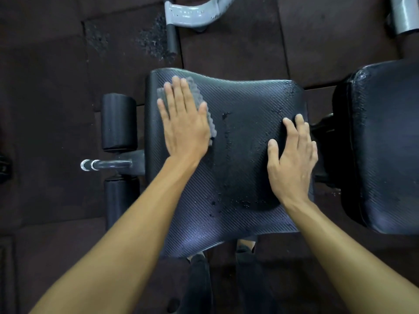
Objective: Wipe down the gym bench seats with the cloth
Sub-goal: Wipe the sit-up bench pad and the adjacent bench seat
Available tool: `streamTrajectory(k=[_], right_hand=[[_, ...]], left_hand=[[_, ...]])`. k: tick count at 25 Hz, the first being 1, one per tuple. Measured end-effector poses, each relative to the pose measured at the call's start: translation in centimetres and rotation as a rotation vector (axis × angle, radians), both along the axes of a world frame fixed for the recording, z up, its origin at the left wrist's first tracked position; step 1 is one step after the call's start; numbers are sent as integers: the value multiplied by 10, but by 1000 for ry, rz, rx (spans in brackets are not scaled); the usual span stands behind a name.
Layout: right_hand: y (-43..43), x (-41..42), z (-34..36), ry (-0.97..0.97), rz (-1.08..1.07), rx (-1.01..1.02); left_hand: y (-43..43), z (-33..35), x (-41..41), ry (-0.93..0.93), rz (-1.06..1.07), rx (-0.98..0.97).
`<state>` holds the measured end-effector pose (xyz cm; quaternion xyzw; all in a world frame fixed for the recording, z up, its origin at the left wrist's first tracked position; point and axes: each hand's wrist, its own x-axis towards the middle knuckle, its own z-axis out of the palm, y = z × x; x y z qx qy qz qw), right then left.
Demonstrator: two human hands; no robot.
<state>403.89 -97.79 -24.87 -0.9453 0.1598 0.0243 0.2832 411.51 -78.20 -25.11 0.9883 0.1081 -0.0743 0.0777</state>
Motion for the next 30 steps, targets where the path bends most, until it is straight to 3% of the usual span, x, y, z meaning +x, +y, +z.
streamTrajectory(k=[4, 8, 12, 19, 22, 26, 30], right_hand=[[-3, 1, 1, 9, 20, 32], [-4, 1, 3, 40, 48, 25], [-4, 1, 5, 55, 55, 8], [-3, 2, 2, 56, 46, -11], [-10, 5, 10, 105, 75, 69], [-11, -29, 14, 100, 22, 24], [-18, -69, 15, 174, -144, 184]], left_hand=[[-40, -3, -13, -65, -127, 8], [-54, 5, -104, -50, -295, 2], [-11, 8, -159, -2, -198, 103], [0, -2, -53, -40, -56, -39], [-22, -3, -90, -66, -218, -23], [-24, 4, -177, -57, -359, 23], [17, 4, -206, -21, -160, 60]])
